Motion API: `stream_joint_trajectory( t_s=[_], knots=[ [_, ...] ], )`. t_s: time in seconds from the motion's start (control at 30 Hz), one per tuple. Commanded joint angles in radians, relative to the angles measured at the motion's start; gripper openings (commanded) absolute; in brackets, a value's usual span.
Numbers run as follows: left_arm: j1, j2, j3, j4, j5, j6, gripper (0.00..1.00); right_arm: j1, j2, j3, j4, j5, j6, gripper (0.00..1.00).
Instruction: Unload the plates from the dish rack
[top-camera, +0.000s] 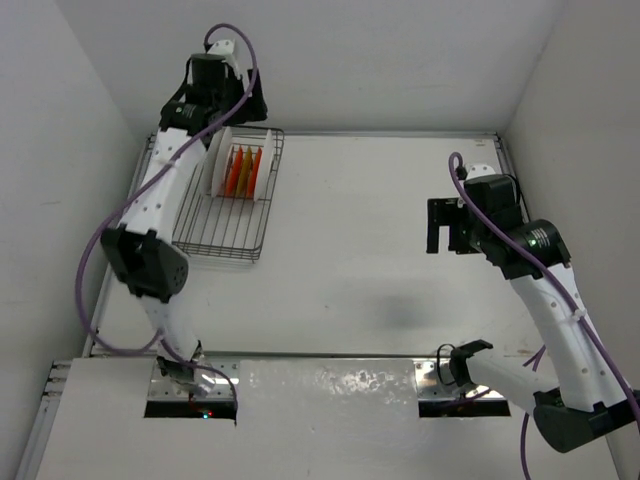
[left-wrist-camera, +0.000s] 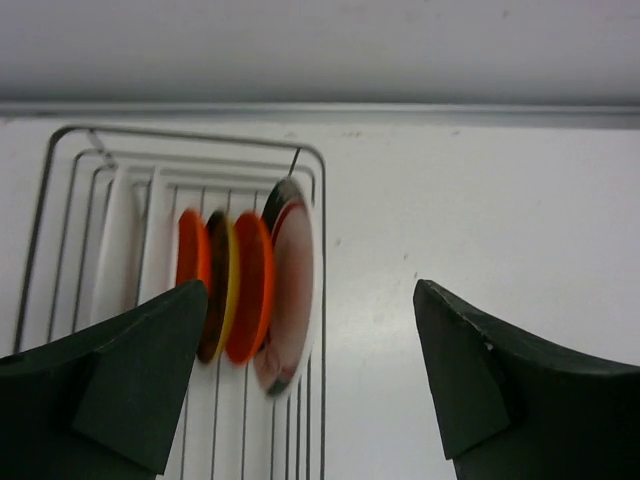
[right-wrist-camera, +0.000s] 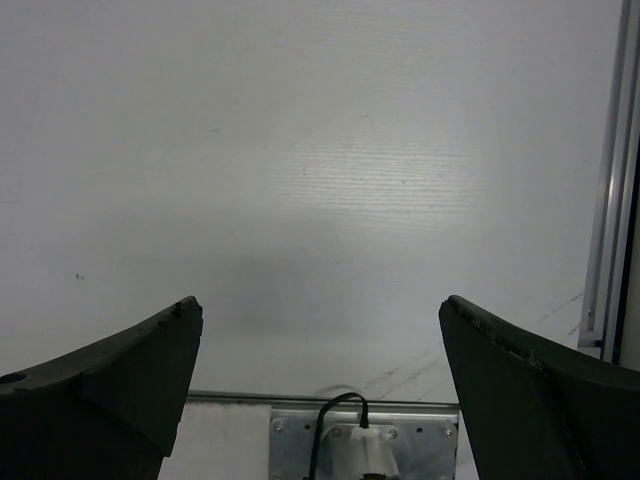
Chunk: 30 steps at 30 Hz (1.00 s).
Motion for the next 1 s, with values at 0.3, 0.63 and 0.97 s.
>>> stream_joint_trajectory(
  t_s=[0.3,0.63,0.97],
  knots=[
    [0.060,0.338,0.130,0.072,0.374,-0.001,0.57,0.006,-0.036,-0.012,0.010,-0.057,-0.055,0.99],
    [0.043,0.312,0.040,0.034,0.268,-0.001,0.01,0.006,-0.027,-0.017,0.016,-0.035,-0.037,0.99],
    [0.035,0.134,0.123,0.127,0.265,0.100,0.00,0.006,0.011,0.008,-0.033,0.049,0.047,0.99]
  ],
)
